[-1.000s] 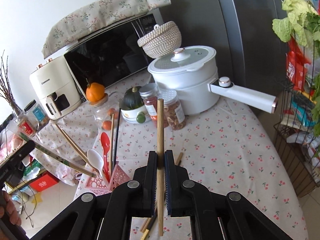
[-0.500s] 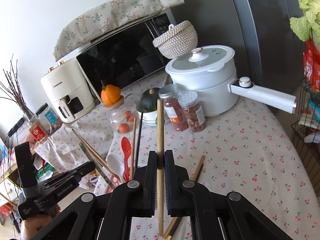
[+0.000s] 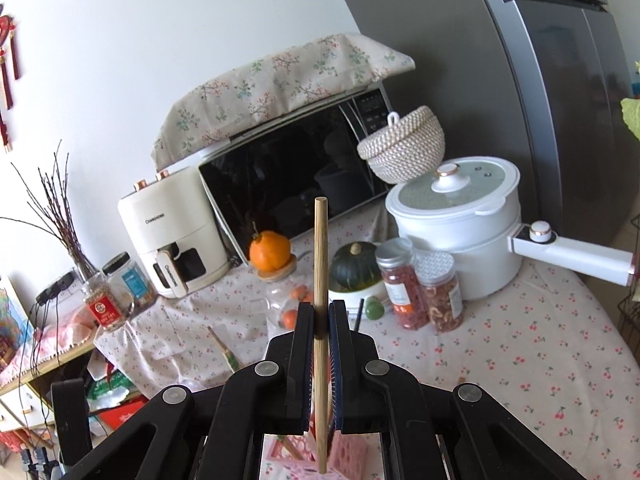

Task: Organize utensils
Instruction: 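Lower the wooden chopstick into the pink holder and open the right tool, then grasp the pair of wooden chopsticks with the left tool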

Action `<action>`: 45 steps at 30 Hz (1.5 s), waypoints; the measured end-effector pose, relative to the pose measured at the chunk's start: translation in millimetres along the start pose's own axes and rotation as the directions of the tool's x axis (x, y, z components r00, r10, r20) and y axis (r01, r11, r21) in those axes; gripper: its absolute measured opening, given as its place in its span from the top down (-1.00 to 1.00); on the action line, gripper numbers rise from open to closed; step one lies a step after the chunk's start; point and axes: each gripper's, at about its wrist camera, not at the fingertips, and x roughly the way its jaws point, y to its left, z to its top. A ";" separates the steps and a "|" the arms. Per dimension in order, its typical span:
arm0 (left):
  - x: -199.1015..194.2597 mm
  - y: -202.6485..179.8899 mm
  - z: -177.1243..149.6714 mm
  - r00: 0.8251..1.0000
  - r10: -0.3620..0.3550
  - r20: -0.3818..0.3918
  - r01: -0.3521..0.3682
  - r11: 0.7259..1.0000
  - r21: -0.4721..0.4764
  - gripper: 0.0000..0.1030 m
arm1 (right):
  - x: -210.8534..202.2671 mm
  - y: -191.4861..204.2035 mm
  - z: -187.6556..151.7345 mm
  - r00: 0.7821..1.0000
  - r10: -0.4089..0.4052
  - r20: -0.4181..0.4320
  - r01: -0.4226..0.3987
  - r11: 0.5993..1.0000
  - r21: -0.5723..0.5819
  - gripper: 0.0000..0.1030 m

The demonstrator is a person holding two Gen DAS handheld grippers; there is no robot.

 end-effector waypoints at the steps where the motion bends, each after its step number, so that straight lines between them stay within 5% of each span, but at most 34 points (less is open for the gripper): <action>1: -1.0 1.7 -0.8 1.000 0.001 -0.002 -0.001 1.000 0.002 -0.34 | 3.5 3.3 0.2 1.000 -0.003 0.009 0.003 1.000 -0.003 0.90; 7: 0.9 8.8 -4.7 0.999 0.007 -0.034 -0.007 1.000 0.012 -0.36 | 35.1 20.0 -10.7 0.999 -0.042 0.007 0.042 0.998 -0.038 0.90; 16: 9.8 10.0 -10.4 0.996 0.027 -0.084 -0.024 0.999 0.034 -0.36 | 88.7 26.0 -39.5 0.977 -0.146 -0.154 0.130 0.985 -0.112 0.87; 18: 9.9 9.3 -10.5 0.995 0.030 -0.090 -0.027 0.999 0.030 -0.37 | 89.2 19.7 -38.9 0.973 -0.152 -0.172 0.137 0.986 -0.098 0.78; 22: 8.9 3.0 -13.2 0.995 0.047 -0.093 -0.045 0.998 0.033 -0.51 | 73.0 8.2 -30.1 0.974 -0.129 -0.185 0.121 0.991 -0.054 0.26; 35: 14.0 -62.7 -32.9 0.986 0.034 -0.166 -0.019 0.996 0.092 -0.81 | -2.0 -59.7 -26.7 0.938 -0.227 -0.261 0.223 0.974 -0.045 -0.47; 45: 19.7 -120.4 -56.6 0.984 0.085 -0.158 -0.042 0.965 0.259 -1.00 | -37.2 -117.3 -47.5 0.891 -0.282 -0.355 0.296 0.955 -0.017 -0.75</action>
